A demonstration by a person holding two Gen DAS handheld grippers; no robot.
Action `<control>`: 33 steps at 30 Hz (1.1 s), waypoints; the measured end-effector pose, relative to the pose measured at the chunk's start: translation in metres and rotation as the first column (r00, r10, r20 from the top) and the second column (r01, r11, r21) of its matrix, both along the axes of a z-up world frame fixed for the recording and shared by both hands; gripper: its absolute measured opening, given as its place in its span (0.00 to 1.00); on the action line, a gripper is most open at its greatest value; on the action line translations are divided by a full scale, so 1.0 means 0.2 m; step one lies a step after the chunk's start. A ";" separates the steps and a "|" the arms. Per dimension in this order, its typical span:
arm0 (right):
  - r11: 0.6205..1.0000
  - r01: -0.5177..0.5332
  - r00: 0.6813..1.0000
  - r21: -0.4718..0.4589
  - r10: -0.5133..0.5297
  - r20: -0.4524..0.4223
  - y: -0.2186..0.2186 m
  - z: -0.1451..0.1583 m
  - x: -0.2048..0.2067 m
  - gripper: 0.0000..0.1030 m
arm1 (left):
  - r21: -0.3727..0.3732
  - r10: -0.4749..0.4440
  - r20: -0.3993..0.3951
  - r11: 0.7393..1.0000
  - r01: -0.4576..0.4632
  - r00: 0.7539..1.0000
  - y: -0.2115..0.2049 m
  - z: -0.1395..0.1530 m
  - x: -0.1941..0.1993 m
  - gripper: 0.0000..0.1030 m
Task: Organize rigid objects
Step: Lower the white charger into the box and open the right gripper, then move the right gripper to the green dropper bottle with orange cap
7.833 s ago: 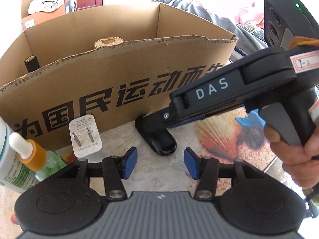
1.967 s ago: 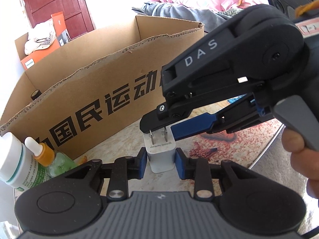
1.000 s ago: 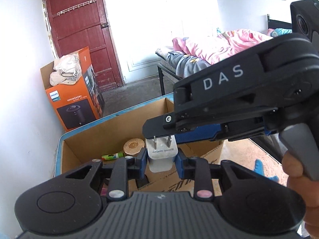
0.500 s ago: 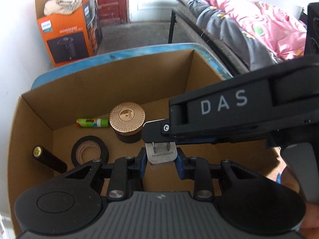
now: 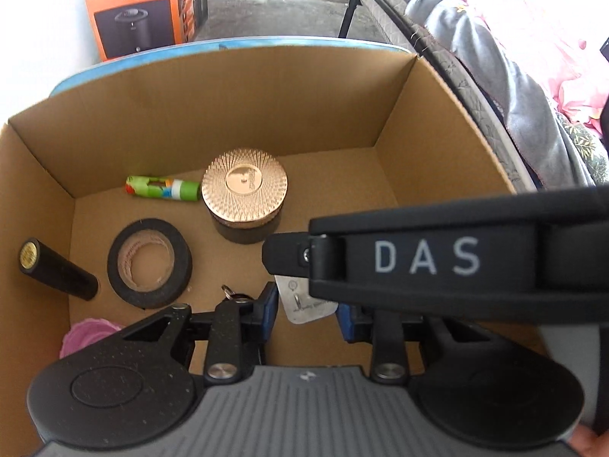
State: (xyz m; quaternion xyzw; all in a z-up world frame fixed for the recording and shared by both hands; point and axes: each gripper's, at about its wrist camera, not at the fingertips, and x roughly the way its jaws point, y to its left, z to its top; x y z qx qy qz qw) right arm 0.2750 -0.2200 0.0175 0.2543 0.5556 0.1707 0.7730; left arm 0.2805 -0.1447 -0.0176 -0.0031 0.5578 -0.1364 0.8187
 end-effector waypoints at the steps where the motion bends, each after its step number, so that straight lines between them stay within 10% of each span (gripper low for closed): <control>1: 1.000 -0.002 1.000 -0.008 0.002 0.003 0.00 0.00 0.00 0.32 | -0.011 0.002 -0.003 1.000 -0.002 1.000 0.01 0.00 0.00 0.33; 14: 0.994 0.080 0.977 0.074 -0.093 0.192 -0.11 0.27 -0.21 0.32 | -0.029 -0.023 0.162 0.999 0.028 0.987 0.07 0.17 -0.16 0.55; 25: 0.966 0.147 0.845 0.215 -0.236 0.480 -0.30 0.62 -0.93 0.42 | -0.045 -0.100 0.469 0.990 0.137 0.878 0.30 0.52 -0.82 0.71; 33: 0.960 0.120 0.879 0.253 -0.221 0.423 -0.10 0.47 -1.15 0.44 | -0.050 -0.037 0.579 0.995 0.081 0.815 0.58 0.57 -1.12 0.75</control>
